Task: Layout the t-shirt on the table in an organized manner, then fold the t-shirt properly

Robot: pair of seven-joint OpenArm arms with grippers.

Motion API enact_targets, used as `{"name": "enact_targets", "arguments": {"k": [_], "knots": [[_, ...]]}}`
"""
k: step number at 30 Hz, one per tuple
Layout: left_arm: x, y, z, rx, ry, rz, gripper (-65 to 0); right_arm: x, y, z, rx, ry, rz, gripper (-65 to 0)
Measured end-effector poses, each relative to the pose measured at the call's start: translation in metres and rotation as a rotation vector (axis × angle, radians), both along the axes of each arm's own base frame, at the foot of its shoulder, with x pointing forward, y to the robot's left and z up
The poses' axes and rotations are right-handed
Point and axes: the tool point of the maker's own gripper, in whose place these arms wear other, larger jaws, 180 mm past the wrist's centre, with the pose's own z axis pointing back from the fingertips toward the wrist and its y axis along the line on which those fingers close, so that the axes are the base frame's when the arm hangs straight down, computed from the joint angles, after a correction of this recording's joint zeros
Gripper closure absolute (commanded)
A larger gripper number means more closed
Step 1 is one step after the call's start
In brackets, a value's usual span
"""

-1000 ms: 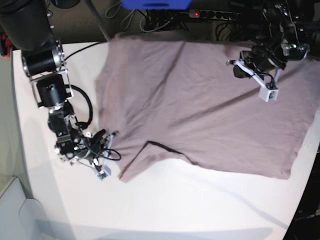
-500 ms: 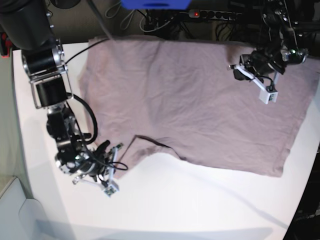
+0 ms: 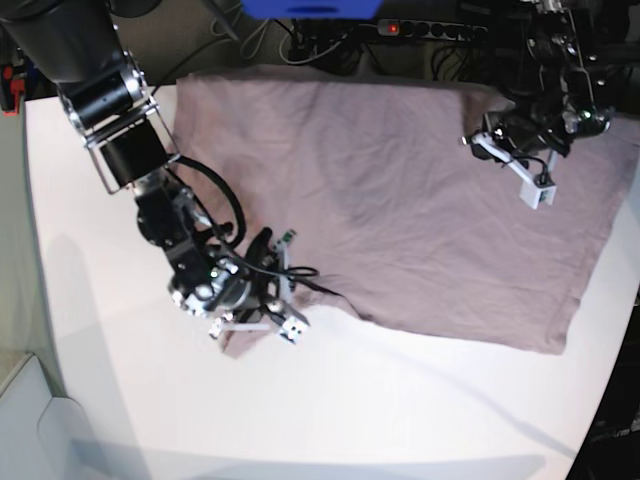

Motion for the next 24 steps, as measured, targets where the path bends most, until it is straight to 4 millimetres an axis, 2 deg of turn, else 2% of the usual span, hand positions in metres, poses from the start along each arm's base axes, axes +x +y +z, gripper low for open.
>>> {"name": "enact_targets", "arguments": {"k": [4,6,10,13,17,22,24], "knots": [[-0.001,0.000,-0.001,0.000,0.003,0.000,0.0,0.008,-0.011,0.001,-0.097,-0.066,0.010,-29.1],[0.000,0.000,0.000,0.000,0.001,-0.001,0.0,0.012,-0.007,-0.001,-0.123,-0.098,0.021,-29.1],[-0.001,0.000,-0.002,-0.001,0.008,0.003,0.0,0.002,0.002,-0.022,-0.140,-0.092,0.049,-29.1],[-0.008,0.015,-0.015,0.073,0.059,0.012,0.0,-0.005,-0.001,-0.031,-0.161,-0.077,0.053,-29.1],[-0.006,0.021,-0.021,0.104,0.073,0.020,0.0,0.001,-0.003,-0.026,-0.173,-0.096,0.051,-29.1],[-0.002,0.024,-0.022,0.105,0.048,0.036,0.0,-0.001,-0.002,-0.028,-0.168,-0.092,0.053,-28.9],[0.000,0.025,-0.025,0.097,0.037,0.047,0.0,0.000,-0.002,-0.028,-0.168,-0.092,0.052,-26.5]]}}
